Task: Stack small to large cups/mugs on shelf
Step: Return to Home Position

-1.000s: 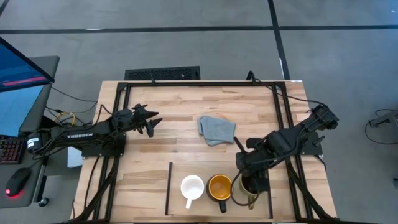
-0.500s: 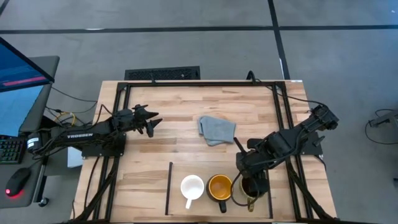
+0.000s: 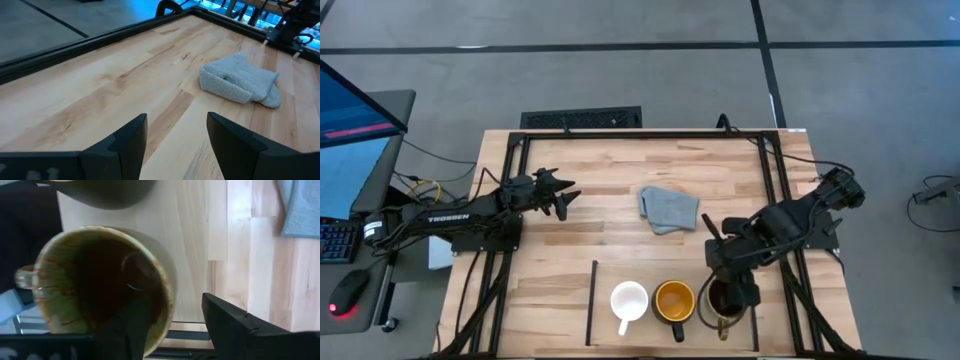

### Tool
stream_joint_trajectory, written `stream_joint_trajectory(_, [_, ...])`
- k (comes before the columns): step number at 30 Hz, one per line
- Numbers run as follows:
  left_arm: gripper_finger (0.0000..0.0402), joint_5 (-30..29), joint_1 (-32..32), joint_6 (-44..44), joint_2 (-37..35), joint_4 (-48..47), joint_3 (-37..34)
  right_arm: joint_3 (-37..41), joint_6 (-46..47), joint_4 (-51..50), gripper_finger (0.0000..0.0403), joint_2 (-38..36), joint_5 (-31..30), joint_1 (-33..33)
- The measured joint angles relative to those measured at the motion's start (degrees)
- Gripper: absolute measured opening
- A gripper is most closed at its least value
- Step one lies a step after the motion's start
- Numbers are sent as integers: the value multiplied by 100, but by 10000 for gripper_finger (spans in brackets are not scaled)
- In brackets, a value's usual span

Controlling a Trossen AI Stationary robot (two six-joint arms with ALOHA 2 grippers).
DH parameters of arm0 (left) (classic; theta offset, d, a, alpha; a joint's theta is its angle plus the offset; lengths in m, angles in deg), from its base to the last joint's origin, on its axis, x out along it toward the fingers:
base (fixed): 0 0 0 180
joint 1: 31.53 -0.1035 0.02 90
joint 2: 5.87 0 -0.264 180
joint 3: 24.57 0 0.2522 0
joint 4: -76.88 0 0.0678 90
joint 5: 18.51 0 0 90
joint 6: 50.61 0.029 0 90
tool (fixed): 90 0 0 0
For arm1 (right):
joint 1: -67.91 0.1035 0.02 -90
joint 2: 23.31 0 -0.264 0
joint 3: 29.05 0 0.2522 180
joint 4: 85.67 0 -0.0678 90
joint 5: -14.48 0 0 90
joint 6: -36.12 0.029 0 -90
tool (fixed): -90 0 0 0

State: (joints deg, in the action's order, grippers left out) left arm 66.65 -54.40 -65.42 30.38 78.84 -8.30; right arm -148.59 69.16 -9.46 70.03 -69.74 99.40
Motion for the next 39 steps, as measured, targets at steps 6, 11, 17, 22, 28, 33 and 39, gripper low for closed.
stream_joint_trajectory(6, [197,96,1,0,0,1,0,-385,-2,-1,191,0,9,0])
stream_joint_trajectory(11, [197,160,2,-4,0,4,0,-703,-241,5,179,0,-8,-3])
stream_joint_trajectory(17, [197,498,2,-15,-2,316,0,-875,-1042,3,156,-462,-709,-196])
stream_joint_trajectory(22, [197,994,0,13,-2,837,0,-931,-1689,1,136,-1228,-1561,-441])
stream_joint_trajectory(28, [197,1717,2,168,-4,1545,0,-931,-1945,32,119,-1984,-2740,-579])
stream_joint_trajectory(33, [197,2276,0,219,-4,2059,0,-928,-2525,134,112,-2441,-3535,-614])
stream_joint_trajectory(39, [197,2559,0,302,-25,2311,0,-792,-3202,644,102,-2861,-3493,-612])
